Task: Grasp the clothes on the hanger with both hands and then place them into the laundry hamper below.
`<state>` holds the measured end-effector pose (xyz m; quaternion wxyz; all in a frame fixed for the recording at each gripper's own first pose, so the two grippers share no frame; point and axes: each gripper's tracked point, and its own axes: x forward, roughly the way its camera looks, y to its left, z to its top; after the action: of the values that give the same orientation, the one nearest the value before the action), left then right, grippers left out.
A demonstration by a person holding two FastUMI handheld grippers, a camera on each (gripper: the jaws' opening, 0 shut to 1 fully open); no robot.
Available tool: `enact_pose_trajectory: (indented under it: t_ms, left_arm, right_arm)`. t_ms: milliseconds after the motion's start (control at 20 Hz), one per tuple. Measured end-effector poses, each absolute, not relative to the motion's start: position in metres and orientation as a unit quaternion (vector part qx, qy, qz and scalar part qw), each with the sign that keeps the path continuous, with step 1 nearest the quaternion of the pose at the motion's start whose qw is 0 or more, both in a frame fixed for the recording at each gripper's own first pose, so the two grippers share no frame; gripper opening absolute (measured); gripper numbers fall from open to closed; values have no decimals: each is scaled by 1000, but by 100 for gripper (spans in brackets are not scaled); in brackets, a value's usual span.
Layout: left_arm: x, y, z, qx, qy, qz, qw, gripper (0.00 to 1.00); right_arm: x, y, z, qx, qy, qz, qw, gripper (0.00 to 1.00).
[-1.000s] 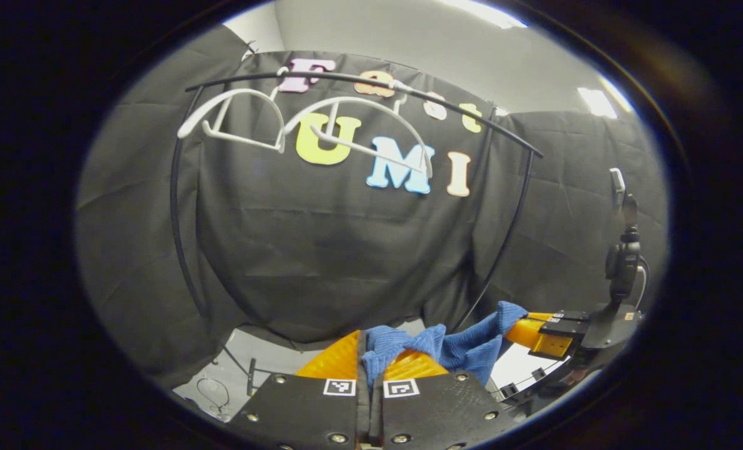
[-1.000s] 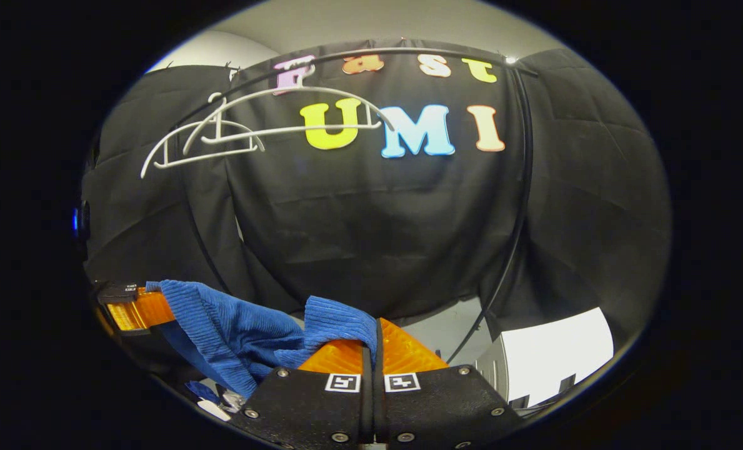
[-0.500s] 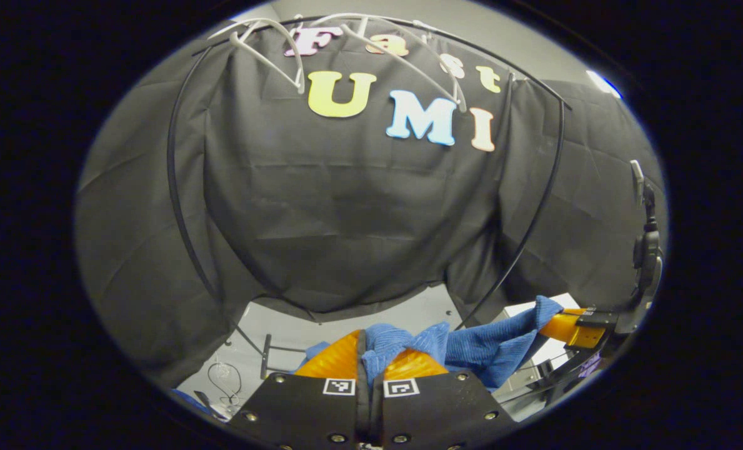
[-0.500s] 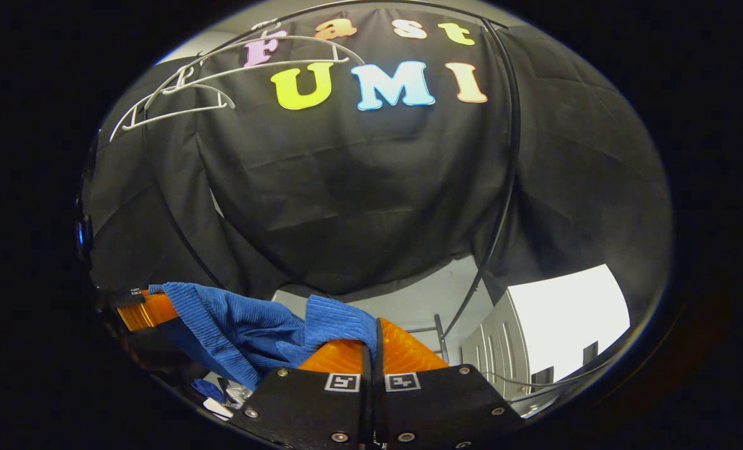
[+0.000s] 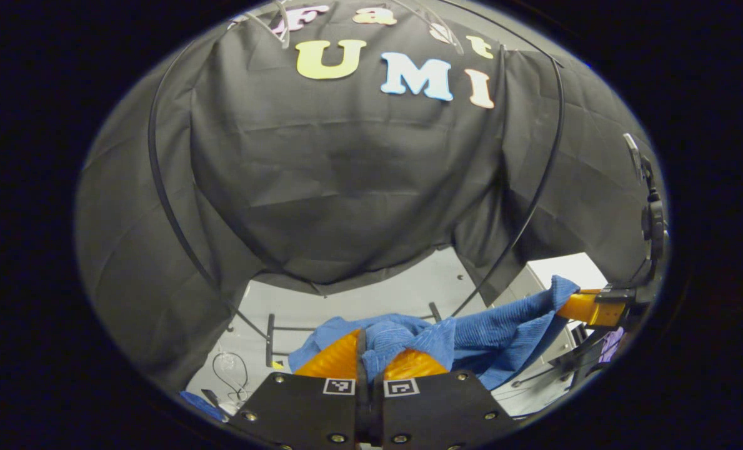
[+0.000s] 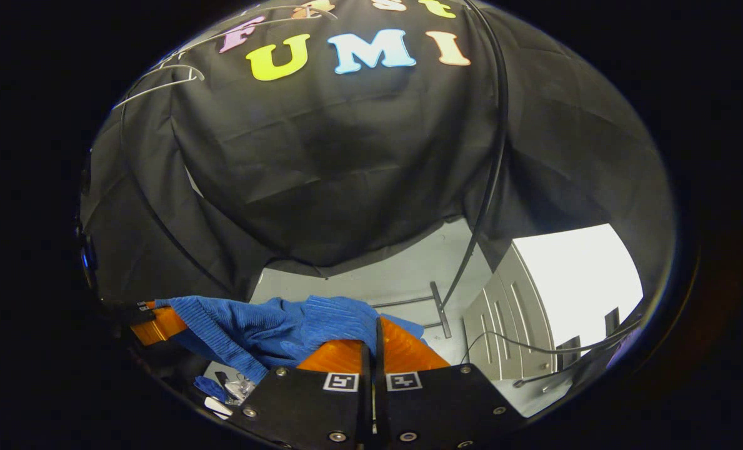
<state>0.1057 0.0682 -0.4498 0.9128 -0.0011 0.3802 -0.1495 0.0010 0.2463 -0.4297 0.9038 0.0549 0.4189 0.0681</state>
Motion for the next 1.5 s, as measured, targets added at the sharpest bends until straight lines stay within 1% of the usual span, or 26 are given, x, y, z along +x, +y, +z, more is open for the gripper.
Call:
enact_pose_trajectory:
  t_ms: [250,350,600,650,700,750,800,1000,1050,1100,1200,1250,1300,1500]
  left_arm:
    - [95,80,-482,3,404,-147,903,0]
    - [96,82,-488,0,411,-143,900,3]
    - [86,89,-500,9,431,-138,892,3]
    - [80,93,-501,10,436,-135,890,0]
    - [76,98,-504,9,445,-129,886,7]
    - [68,105,-507,7,455,-120,882,7]
    - [62,110,-511,6,463,-110,879,9]
    - [45,136,-500,12,469,-77,880,73]
    - [40,143,-497,13,470,-70,880,89]
    - [38,149,-491,14,469,-63,881,90]
    - [36,161,-477,17,463,-52,885,90]
    - [35,165,-466,19,457,-49,888,91]
    - [37,170,-455,21,450,-46,892,89]
    - [44,178,-400,19,413,-42,910,89]
  right_arm:
    - [0,248,-446,54,434,66,897,3]
    - [-1,249,-452,54,439,67,894,5]
    - [-7,258,-457,56,457,77,884,9]
    - [-9,259,-457,58,462,80,881,10]
    - [-13,262,-459,61,469,83,877,13]
    - [-16,264,-457,66,473,89,874,17]
    - [-19,267,-456,70,477,94,871,33]
    - [-33,263,-449,57,486,101,866,96]
    - [-35,260,-445,52,486,100,867,92]
    - [-37,258,-442,49,485,101,867,96]
    - [-39,253,-430,47,481,98,870,96]
    - [-37,250,-421,47,476,96,873,92]
    - [-34,248,-411,47,469,93,877,96]
    - [-22,238,-367,47,431,84,897,96]
